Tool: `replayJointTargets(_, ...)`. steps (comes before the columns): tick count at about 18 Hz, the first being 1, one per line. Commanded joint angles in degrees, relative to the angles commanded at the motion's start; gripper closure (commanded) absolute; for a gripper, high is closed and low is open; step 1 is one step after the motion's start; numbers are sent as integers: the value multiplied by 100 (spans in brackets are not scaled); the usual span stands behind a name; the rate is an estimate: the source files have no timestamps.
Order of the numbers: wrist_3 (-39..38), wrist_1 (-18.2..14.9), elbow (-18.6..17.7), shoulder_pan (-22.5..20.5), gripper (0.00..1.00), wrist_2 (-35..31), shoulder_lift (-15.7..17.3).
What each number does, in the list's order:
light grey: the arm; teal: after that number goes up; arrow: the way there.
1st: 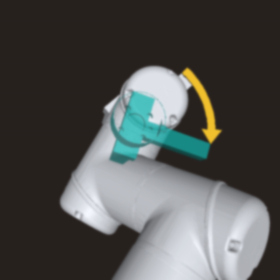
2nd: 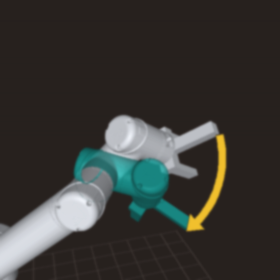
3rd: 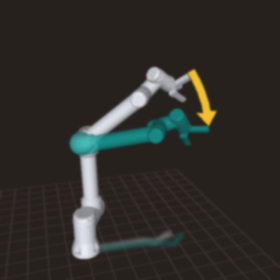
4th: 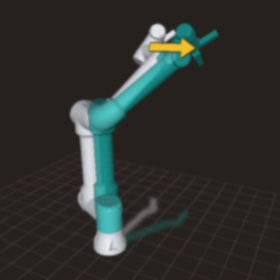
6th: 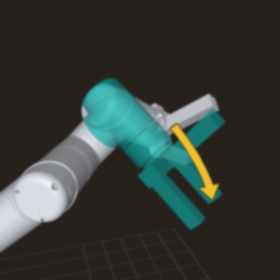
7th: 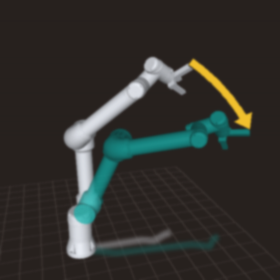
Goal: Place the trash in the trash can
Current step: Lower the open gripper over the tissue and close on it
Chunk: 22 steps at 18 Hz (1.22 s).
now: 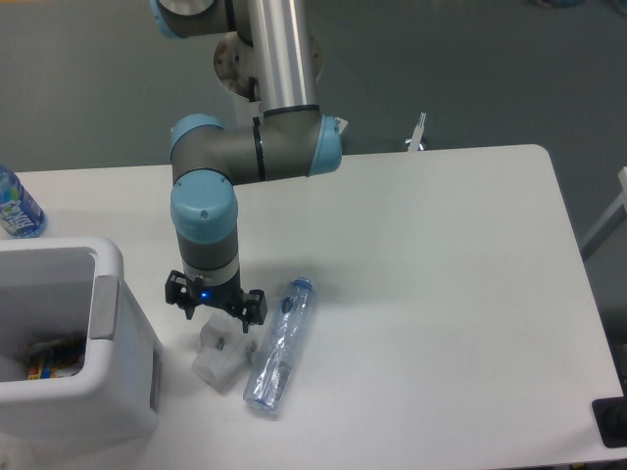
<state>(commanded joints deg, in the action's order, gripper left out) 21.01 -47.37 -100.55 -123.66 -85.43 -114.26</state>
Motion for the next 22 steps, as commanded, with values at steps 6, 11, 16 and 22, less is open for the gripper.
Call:
replayJointTargets(6,-44,0,79,0,0,-9,-114)
replayJointTargets(11,-44,0,71,0,0,-9,-132)
replayJointTargets(16,-123,18,106,9,31,-228,-211)
replayJointTargets(22,-150,18,167,53,85,-448,-194)
